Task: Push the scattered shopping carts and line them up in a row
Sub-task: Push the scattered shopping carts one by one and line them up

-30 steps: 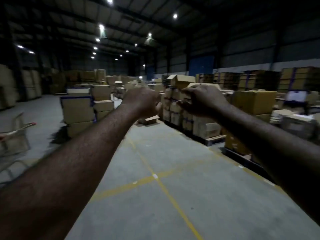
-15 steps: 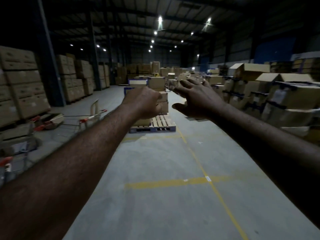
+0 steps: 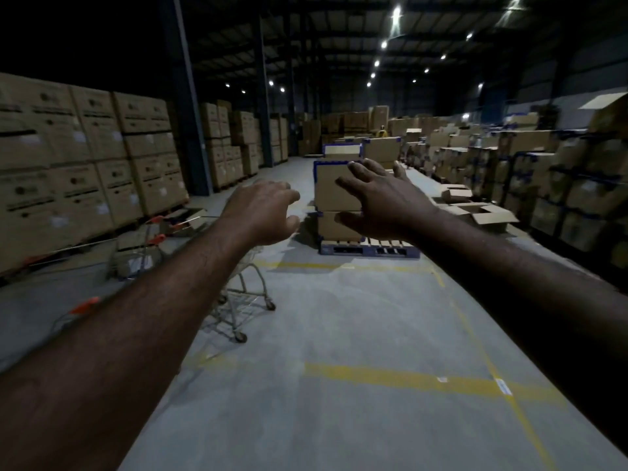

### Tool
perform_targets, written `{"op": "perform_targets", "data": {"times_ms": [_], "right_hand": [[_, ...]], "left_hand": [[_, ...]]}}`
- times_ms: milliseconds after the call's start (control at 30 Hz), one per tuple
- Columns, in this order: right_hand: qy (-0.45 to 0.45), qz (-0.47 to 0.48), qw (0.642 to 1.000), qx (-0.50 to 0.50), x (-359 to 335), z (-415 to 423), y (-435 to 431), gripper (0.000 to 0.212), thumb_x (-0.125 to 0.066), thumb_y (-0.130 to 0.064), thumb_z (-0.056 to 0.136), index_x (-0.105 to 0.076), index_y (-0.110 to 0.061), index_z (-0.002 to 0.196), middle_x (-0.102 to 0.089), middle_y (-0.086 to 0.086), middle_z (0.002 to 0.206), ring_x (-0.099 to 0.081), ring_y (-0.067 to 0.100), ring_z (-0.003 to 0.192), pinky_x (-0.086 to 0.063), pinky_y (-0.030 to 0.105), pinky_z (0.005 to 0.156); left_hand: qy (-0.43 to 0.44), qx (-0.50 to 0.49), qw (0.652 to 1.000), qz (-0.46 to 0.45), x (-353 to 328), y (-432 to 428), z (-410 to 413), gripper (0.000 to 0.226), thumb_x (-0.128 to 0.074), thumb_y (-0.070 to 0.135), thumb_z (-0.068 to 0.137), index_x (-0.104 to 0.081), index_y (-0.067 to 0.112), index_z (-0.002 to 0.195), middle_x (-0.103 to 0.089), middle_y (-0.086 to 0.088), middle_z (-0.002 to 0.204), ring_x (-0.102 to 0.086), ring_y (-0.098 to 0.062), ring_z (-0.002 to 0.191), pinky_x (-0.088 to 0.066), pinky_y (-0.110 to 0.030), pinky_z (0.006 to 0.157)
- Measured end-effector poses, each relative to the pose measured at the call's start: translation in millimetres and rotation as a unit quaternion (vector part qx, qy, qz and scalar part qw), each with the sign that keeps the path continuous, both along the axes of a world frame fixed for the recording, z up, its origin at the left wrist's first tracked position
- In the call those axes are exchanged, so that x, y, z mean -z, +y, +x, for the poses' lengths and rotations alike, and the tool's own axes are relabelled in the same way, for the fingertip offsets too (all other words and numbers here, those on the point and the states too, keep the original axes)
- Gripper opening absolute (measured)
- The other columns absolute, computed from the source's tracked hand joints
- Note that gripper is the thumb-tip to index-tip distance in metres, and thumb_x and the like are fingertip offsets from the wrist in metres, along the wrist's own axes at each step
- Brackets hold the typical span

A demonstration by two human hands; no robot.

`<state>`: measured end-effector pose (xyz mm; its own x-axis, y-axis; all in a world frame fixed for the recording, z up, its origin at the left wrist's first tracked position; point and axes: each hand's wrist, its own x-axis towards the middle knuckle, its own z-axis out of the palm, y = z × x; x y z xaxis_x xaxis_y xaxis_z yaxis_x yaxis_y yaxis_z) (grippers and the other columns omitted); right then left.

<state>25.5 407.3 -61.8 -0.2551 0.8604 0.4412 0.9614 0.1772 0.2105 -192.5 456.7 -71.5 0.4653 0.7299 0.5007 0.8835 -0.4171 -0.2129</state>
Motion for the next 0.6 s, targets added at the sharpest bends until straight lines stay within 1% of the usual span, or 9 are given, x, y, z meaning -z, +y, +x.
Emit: {"op": "perform_targets", "data": {"times_ms": [167,267,333,433,500,600], "right_hand": [[0.004,-0.011,0.999,-0.053,1,20,107,0.075,-0.052,-0.057,0.097,-0.023,-0.027,0.159,-0.009,0.008,0.170,-0.002,0.029,0.156,-0.005,0.066,0.121],[0.007,-0.012,0.997,-0.079,-10,29,174,0.076,-0.053,-0.057,0.097,-0.022,-0.027,0.159,-0.011,0.008,0.170,-0.003,0.030,0.156,-0.006,0.066,0.121],[0.001,-0.007,0.995,-0.099,-16,32,220,0.076,-0.052,-0.059,0.097,-0.021,-0.027,0.160,-0.010,0.008,0.170,-0.004,0.030,0.156,-0.007,0.067,0.121],[0.004,-0.014,0.992,-0.128,-15,26,280,0.077,-0.051,-0.062,0.097,-0.021,-0.028,0.159,-0.011,0.008,0.170,-0.006,0.030,0.156,-0.007,0.067,0.121],[0.008,-0.021,0.989,-0.148,-10,18,314,0.078,-0.051,-0.063,0.096,-0.022,-0.028,0.159,-0.012,0.008,0.169,-0.006,0.030,0.156,-0.006,0.066,0.121],[0.011,-0.032,0.986,-0.166,-4,6,366,0.077,-0.051,-0.062,0.097,-0.023,-0.027,0.159,-0.014,0.007,0.169,-0.007,0.029,0.156,-0.007,0.066,0.121]], "left_hand": [[-0.008,-0.055,0.998,0.001,4,95,11,0.058,-0.060,0.046,0.094,-0.046,0.027,0.147,-0.047,0.001,0.151,-0.042,-0.024,0.136,-0.042,-0.049,0.105],[-0.020,-0.091,0.996,-0.003,-2,148,15,0.062,-0.060,0.047,0.094,-0.042,0.026,0.150,-0.045,0.000,0.152,-0.041,-0.025,0.137,-0.041,-0.049,0.107],[-0.032,-0.120,0.992,-0.003,-3,179,17,0.063,-0.060,0.047,0.095,-0.040,0.027,0.151,-0.042,0.000,0.155,-0.038,-0.025,0.141,-0.038,-0.049,0.110],[-0.029,-0.144,0.989,-0.015,-2,224,12,0.062,-0.060,0.050,0.094,-0.042,0.028,0.150,-0.045,0.001,0.153,-0.040,-0.024,0.139,-0.039,-0.049,0.108],[-0.036,-0.156,0.987,-0.021,-1,251,7,0.062,-0.060,0.050,0.093,-0.044,0.028,0.150,-0.046,0.001,0.151,-0.042,-0.025,0.137,-0.040,-0.046,0.106],[-0.040,-0.177,0.983,-0.025,2,293,-2,0.061,-0.059,0.045,0.094,-0.044,0.027,0.150,-0.045,0.000,0.153,-0.041,-0.025,0.138,-0.039,-0.044,0.106]]}}
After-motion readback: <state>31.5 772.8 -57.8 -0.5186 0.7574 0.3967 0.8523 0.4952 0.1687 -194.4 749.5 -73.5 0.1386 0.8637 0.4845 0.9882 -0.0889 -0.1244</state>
